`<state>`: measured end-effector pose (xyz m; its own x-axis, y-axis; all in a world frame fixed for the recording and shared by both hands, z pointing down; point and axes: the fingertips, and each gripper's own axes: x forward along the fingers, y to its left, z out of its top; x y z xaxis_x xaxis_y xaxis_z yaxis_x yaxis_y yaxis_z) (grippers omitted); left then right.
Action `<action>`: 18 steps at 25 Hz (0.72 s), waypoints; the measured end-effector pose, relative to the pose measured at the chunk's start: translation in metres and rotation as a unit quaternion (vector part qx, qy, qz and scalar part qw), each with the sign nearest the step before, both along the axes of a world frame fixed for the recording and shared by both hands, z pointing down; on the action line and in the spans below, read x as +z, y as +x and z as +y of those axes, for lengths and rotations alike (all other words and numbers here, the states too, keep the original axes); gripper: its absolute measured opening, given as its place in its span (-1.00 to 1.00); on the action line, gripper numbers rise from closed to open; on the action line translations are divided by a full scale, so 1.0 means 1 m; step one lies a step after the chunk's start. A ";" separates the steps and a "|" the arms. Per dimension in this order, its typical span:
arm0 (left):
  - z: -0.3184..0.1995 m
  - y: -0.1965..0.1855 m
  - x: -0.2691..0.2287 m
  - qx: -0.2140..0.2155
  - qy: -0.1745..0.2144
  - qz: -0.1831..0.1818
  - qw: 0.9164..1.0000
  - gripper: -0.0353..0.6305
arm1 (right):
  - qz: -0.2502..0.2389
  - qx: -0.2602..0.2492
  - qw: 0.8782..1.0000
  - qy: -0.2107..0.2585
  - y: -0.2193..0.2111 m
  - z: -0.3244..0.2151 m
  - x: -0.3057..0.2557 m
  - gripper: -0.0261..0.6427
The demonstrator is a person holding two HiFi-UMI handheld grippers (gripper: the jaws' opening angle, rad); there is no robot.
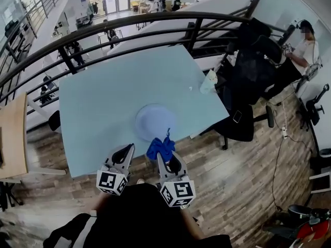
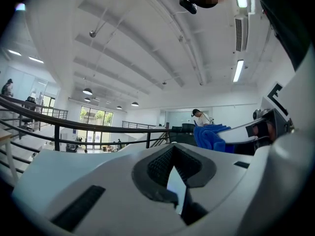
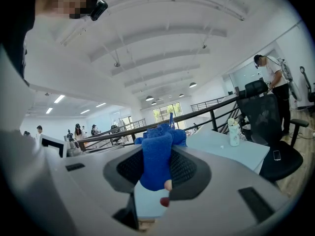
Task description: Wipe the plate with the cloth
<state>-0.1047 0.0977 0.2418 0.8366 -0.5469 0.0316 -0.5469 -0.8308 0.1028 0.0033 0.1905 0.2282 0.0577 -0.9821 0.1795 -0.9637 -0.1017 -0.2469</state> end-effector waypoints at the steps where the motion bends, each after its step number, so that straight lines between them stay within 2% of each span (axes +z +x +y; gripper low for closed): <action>1: -0.002 0.003 0.001 -0.006 -0.001 -0.002 1.000 -0.89 | -0.001 -0.006 1.000 -0.001 0.004 -0.004 0.001 -0.57; 12: -0.028 0.038 0.008 -0.072 -0.009 -0.006 0.997 -0.89 | -0.008 -0.075 0.997 -0.013 0.052 -0.051 0.008 -0.57; 18: -0.047 0.057 0.008 -0.118 -0.011 -0.011 0.993 -0.89 | -0.010 -0.120 0.993 -0.019 0.078 -0.080 0.009 -0.57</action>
<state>-0.0480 0.0505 0.2498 0.6846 -0.7261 0.0635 -0.7281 -0.6774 0.1050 0.0809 0.1105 0.2371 -0.1811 -0.9595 0.2156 -0.9560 0.1203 -0.2675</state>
